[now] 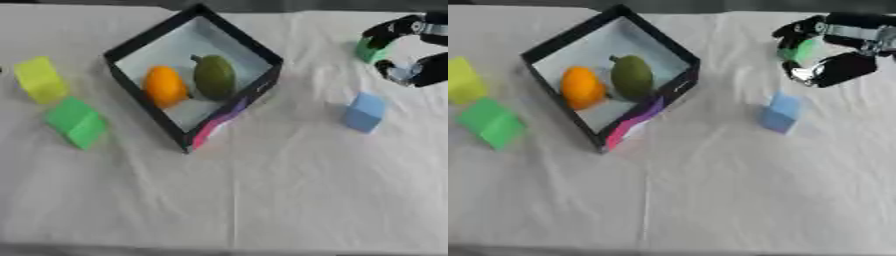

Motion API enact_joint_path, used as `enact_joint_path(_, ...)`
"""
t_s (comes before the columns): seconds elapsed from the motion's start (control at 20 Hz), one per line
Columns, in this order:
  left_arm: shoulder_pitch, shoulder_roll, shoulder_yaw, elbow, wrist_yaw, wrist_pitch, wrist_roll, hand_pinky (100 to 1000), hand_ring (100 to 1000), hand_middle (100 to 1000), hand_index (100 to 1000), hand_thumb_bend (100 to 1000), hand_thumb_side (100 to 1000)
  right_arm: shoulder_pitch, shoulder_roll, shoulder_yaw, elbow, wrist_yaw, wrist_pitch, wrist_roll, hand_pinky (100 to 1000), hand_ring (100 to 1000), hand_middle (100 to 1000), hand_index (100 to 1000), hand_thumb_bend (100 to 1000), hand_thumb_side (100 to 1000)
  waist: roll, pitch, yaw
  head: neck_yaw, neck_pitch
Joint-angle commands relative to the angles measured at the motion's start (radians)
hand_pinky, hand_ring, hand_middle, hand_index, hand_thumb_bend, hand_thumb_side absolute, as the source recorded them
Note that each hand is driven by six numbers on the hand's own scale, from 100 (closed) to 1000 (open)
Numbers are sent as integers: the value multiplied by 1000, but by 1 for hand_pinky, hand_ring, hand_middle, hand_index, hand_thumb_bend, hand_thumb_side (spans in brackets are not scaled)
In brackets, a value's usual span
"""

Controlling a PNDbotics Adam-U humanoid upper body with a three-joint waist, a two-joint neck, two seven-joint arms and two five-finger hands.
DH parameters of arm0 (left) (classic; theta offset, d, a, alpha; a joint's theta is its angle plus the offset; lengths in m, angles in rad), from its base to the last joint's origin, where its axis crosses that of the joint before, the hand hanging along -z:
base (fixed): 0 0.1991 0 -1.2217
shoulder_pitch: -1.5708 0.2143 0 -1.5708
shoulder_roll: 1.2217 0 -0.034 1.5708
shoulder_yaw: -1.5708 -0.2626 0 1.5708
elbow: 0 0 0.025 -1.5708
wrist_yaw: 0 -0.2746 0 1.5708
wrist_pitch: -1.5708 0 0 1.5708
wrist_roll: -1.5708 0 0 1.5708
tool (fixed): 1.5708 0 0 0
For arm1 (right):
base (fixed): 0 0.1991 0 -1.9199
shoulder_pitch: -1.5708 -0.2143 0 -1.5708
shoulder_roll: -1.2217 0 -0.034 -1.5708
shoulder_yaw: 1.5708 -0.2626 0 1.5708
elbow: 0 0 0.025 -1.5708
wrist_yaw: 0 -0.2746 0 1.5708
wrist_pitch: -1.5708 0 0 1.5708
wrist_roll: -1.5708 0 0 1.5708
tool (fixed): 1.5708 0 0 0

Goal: Pick up objects on the table and place them in the box.

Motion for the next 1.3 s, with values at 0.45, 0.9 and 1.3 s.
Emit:
enact_joint_path(0.45,-2,36,0,-9,-4,-1,-7,788,626,773,788,100,626,29,20,-40,15,1,41,39,1000,873,835,968,298,641,-10,-38,-2,-7,1)
enact_joint_path(0.9,-3,37,-2,-8,-4,0,-9,787,625,773,787,100,626,54,17,-50,24,45,-18,73,1000,894,857,1000,458,457,-11,-38,-2,-10,3)
enact_joint_path(1.3,-3,37,-6,-7,-5,3,-14,789,625,773,787,100,625,79,25,-60,43,55,-73,139,1000,905,872,1000,431,177,-12,-38,0,-16,3)
